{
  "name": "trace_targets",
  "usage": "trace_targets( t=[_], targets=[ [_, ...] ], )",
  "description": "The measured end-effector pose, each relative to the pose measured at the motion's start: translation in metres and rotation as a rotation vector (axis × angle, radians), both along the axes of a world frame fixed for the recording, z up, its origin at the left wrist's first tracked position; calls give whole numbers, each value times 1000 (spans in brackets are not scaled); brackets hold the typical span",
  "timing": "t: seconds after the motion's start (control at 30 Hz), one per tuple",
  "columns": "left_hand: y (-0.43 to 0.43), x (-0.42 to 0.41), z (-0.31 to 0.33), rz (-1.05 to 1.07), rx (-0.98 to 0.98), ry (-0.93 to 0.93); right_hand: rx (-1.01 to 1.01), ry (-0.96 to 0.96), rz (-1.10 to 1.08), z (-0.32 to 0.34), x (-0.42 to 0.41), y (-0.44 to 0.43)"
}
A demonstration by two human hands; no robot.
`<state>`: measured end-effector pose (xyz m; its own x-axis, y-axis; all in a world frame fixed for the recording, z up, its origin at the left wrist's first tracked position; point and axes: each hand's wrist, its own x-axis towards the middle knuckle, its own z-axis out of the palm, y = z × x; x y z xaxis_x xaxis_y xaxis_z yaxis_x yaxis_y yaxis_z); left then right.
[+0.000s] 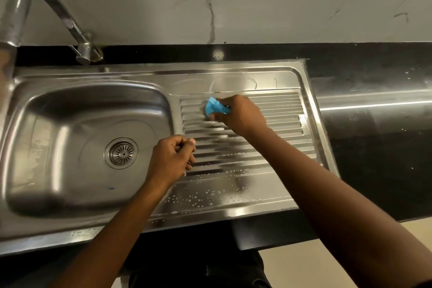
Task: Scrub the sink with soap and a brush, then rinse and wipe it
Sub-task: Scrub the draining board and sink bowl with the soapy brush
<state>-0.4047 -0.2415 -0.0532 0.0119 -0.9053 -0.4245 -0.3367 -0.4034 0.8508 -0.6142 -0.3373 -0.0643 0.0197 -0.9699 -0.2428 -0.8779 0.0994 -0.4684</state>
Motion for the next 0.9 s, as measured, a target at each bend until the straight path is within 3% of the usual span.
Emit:
trace_targets(
  t=[0.2, 0.4, 0.63, 0.73, 0.9],
  targets=[
    [2, 16, 0, 21, 14, 29, 17, 123, -25, 14, -53, 3],
    [5, 31, 1, 25, 15, 35, -59, 29, -165, 8, -10, -11],
    [2, 45, 1, 28, 6, 9, -13, -15, 24, -8, 63, -9],
    [1, 50, -2, 22, 5, 12, 57, 8, 99, -1, 45, -1],
    [2, 57, -3, 33, 1, 26, 46, 101, 27, 11, -3, -3]
  ],
)
